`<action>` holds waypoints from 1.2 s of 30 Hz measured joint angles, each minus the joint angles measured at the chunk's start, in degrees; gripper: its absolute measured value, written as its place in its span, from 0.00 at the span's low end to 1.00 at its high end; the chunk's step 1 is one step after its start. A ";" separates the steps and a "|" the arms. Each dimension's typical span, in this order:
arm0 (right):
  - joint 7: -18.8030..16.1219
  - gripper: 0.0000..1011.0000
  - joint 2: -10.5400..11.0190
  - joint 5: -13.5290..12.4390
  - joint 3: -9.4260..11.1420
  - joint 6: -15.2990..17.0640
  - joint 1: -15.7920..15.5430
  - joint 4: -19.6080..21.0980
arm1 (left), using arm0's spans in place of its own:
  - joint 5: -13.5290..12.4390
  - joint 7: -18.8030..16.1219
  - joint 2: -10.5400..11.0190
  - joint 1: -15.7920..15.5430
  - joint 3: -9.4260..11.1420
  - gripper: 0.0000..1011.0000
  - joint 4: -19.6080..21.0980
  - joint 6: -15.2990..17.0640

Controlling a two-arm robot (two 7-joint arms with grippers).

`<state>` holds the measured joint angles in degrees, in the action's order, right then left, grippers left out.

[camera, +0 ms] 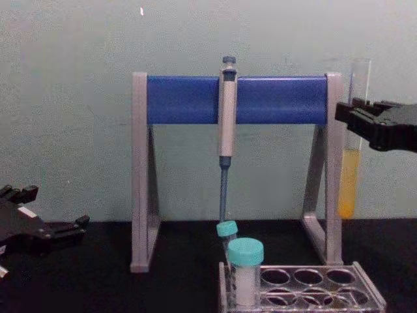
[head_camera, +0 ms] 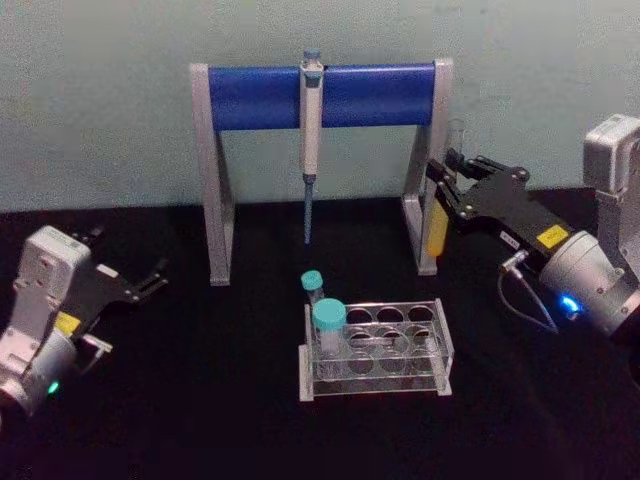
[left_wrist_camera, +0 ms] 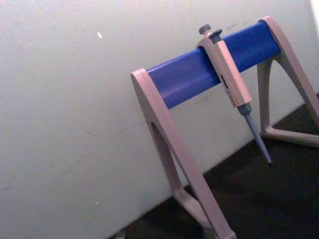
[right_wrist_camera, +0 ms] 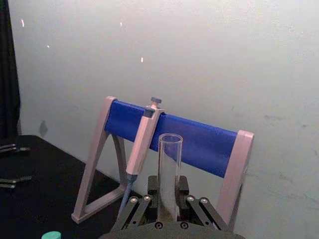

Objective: Pick up the test tube from the test tube rack, shake it, then place it back into the test tube rack.

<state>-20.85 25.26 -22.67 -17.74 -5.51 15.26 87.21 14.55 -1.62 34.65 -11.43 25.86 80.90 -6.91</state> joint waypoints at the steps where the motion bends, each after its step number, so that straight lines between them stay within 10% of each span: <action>1: 0.01 0.23 -0.19 0.21 0.15 0.09 -0.02 -0.09 | 0.00 0.00 0.00 0.00 0.00 0.99 0.00 0.00; 22: -8.26 0.23 -1.70 -1.85 0.10 -1.53 0.42 -1.29 | 0.00 0.00 0.00 0.00 0.00 0.99 0.00 0.00; 36: -14.72 0.23 6.63 -9.28 0.82 3.10 -2.40 3.47 | 0.00 0.00 0.00 0.00 0.00 0.99 0.00 0.00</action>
<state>-35.57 31.89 -31.95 -16.92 -2.41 12.85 90.68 14.55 -1.62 34.65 -11.43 25.86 80.90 -6.91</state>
